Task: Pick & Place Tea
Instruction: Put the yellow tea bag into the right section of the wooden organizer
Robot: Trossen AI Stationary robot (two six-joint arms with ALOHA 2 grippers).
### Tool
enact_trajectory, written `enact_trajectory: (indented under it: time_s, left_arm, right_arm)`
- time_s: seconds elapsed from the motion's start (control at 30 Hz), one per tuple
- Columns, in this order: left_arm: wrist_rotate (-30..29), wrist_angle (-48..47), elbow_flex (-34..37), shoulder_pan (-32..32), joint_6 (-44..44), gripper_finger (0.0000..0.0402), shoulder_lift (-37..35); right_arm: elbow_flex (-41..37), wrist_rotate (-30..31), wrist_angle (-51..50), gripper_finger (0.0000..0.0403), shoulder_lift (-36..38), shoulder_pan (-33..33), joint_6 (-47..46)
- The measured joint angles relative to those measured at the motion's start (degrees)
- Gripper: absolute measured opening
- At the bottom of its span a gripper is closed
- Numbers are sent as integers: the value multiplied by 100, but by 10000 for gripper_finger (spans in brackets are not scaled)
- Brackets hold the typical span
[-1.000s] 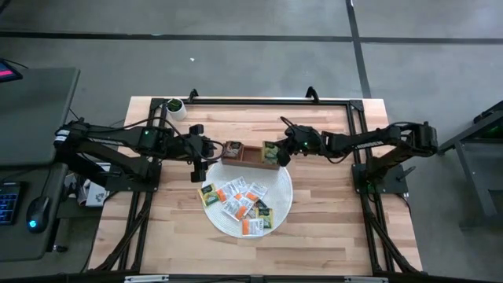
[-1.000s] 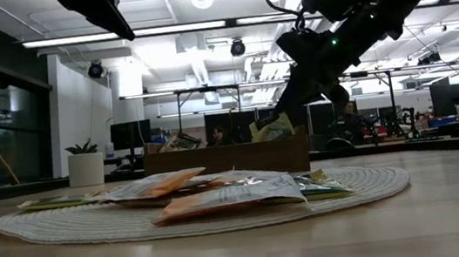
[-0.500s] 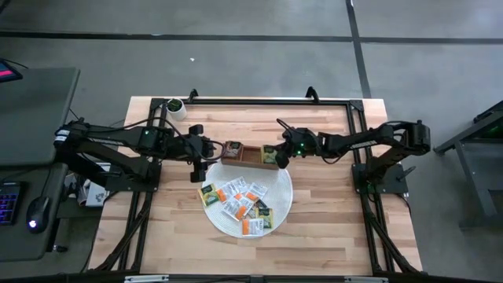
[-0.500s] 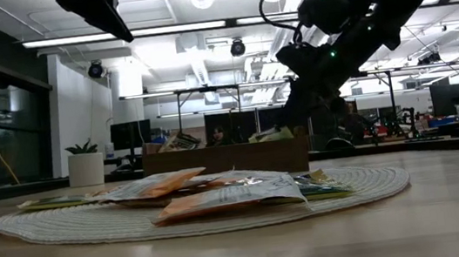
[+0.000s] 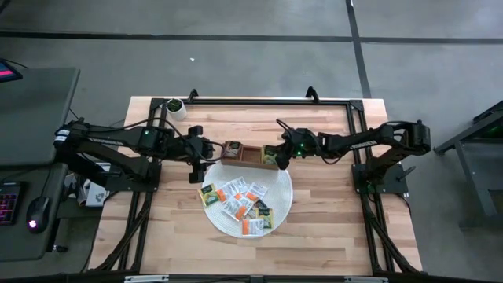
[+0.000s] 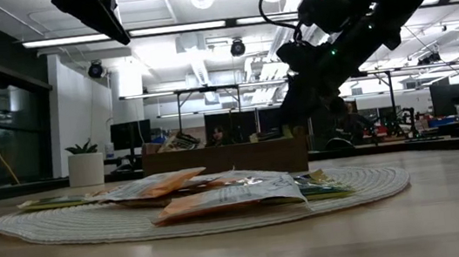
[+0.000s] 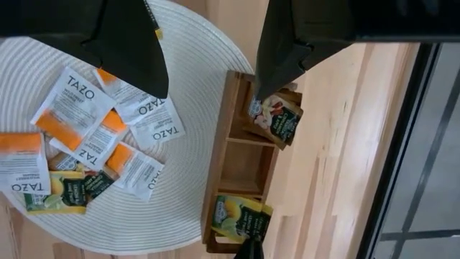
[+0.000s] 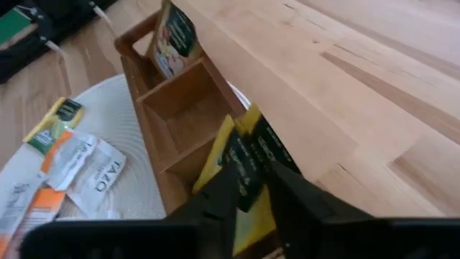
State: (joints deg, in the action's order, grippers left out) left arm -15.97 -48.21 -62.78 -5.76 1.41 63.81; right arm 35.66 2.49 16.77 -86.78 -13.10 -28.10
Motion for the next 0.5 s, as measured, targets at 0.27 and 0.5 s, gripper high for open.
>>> enact_trajectory:
  time_s: [0.27, 0.5]
  left_arm:
    - [-2, -508, -9, 0, 48, 205, 4]
    - [7, -489, 246, -2, 126, 204, -67]
  right_arm:
    - [355, -270, 7, 158, 74, -2, 4]
    - [1427, -179, -1336, 157, 138, 120, 594]
